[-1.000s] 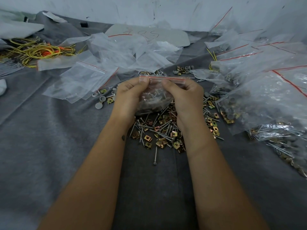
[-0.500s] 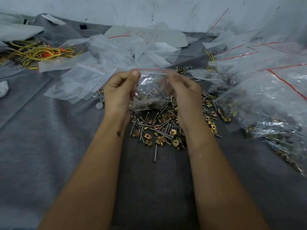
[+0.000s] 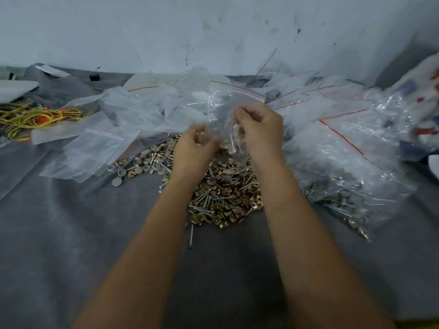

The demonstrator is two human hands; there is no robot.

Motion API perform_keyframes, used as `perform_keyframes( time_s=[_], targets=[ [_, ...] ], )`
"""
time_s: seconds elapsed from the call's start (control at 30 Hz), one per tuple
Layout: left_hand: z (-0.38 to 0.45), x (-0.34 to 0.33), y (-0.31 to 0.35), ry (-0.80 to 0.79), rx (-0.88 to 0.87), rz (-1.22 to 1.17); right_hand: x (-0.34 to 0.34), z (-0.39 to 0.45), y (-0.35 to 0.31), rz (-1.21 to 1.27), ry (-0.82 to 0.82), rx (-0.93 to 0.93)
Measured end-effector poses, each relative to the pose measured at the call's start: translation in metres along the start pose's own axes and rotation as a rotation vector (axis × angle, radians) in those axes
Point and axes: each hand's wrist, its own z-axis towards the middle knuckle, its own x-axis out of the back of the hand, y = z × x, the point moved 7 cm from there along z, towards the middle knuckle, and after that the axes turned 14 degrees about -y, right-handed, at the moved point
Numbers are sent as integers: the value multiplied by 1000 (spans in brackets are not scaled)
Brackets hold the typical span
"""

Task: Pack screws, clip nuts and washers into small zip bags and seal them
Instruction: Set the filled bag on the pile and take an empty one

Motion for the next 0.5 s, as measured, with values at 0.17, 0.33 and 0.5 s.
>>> perform_keyframes(
  time_s=[0.17,0.33,0.5],
  targets=[
    [18,-85,25,-161,-53,-44,113,7,-6,26,457,-32],
    [0,-149,20,-383,-74,91,151,-10,30,-64,508,-277],
    [-8,-146,13,-402,-58,143,129,-50,25,-211,761,-204]
  ],
)
